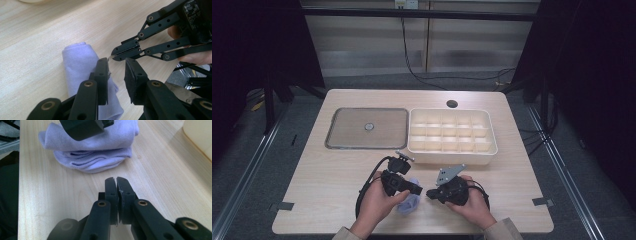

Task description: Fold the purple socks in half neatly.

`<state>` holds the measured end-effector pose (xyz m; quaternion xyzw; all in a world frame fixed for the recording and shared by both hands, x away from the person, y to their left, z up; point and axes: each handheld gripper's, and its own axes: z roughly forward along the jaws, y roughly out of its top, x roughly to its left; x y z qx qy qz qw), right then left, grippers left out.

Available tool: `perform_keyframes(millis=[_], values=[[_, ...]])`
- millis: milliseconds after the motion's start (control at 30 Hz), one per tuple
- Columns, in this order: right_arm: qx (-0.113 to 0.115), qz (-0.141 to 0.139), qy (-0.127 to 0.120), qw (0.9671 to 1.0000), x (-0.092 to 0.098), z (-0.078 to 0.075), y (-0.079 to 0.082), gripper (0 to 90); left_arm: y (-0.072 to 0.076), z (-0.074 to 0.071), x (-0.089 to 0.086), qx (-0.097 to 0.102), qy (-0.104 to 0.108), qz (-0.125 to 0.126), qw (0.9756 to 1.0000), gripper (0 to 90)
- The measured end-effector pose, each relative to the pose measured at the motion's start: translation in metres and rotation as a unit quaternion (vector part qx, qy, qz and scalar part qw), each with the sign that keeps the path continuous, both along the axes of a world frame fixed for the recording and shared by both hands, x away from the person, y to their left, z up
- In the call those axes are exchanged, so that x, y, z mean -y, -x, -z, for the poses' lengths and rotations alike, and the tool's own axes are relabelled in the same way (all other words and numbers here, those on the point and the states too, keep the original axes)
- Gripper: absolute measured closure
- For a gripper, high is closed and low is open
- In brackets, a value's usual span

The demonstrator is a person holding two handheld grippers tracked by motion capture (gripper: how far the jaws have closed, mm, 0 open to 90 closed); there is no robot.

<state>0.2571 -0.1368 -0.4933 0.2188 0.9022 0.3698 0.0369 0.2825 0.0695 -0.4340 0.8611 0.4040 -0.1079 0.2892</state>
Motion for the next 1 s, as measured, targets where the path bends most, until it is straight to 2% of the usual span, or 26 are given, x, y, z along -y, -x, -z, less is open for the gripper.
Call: perform_keyframes(millis=[300,467,600,733,1000], values=[[-0.003,0.008,0.003,1.0,0.002,-0.001,-0.001,86.0,-0.004,-0.005,-0.017,0.017,-0.008,-0.02,0.9996,68.6],[-0.014,0.02,-0.001,0.9997,0.001,-0.002,-0.002,83.5,-0.006,-0.004,-0.03,0.023,-0.017,-0.032,0.9991,68.3],[-0.027,0.029,-0.002,0.9992,0.0,-0.001,-0.002,81.5,-0.008,0.002,-0.042,0.028,-0.033,-0.043,0.9982,68.5],[-0.029,0.035,-0.002,0.999,0.002,-0.001,-0.003,79.6,-0.008,0.009,-0.049,0.029,-0.039,-0.053,0.9974,68.8],[-0.029,0.041,-0.003,0.9987,0.005,-0.001,-0.003,77.3,-0.004,0.023,-0.051,0.02,-0.049,-0.048,0.9974,69.8]])
